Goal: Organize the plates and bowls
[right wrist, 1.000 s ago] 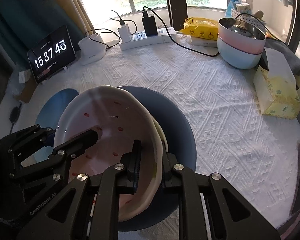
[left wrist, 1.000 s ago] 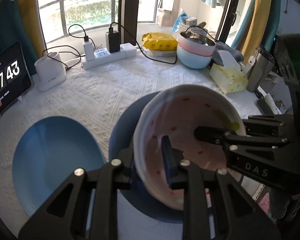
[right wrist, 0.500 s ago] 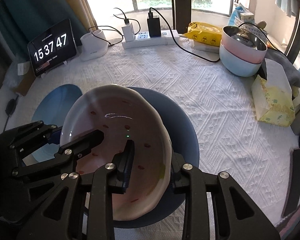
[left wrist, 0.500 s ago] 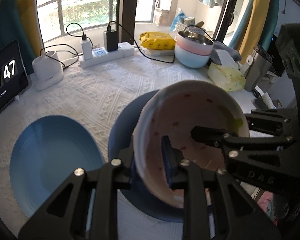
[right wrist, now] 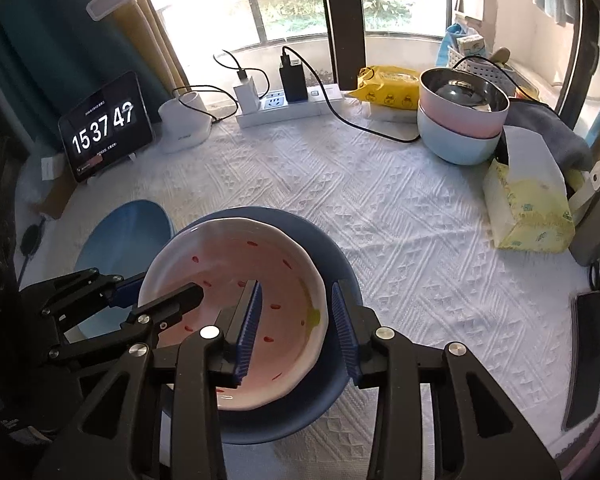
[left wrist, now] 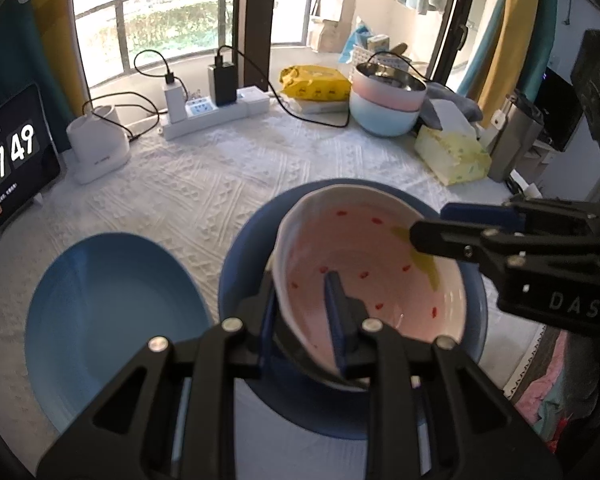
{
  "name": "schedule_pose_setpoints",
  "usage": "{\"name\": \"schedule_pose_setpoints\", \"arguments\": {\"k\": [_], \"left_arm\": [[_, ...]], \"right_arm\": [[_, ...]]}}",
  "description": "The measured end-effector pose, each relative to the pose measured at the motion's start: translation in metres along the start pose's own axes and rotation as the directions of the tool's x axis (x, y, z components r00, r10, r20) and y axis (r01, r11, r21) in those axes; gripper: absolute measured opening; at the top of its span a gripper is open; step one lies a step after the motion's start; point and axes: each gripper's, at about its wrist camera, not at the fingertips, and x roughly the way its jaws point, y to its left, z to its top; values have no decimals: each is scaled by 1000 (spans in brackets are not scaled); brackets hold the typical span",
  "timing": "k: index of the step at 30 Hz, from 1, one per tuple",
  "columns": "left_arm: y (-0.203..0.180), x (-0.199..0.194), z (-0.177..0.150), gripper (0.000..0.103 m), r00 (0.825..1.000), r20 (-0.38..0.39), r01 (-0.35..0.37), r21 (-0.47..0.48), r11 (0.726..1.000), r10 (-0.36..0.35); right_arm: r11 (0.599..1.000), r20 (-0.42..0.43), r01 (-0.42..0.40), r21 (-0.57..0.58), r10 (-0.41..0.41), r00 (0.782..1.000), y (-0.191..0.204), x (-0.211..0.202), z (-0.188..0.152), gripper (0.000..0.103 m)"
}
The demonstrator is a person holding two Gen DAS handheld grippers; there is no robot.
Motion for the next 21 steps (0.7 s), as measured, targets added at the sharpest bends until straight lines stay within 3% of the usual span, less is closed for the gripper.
{"name": "schedule_pose_setpoints", "arguments": {"k": [3, 8, 12, 21], "left_arm": [[-1, -3, -1, 26, 998, 13, -58, 13, 998, 58], [4, -8, 4, 26, 997, 37, -70, 14, 997, 69], [9, -3, 6, 26, 995, 29, -98, 10, 995, 98], [3, -2, 5, 26, 996, 38, -83, 15, 996, 82]], "right_arm": [[1000, -10, -7, -6, 7, 1000, -1, 5, -2, 39], [999, -12, 12, -36, -13, 1000, 2, 17, -9, 38], [998, -3, 13, -57, -13, 1000, 4, 19, -11, 31], [999, -4, -3, -41, 3, 1000, 0, 20, -12, 30]]}}
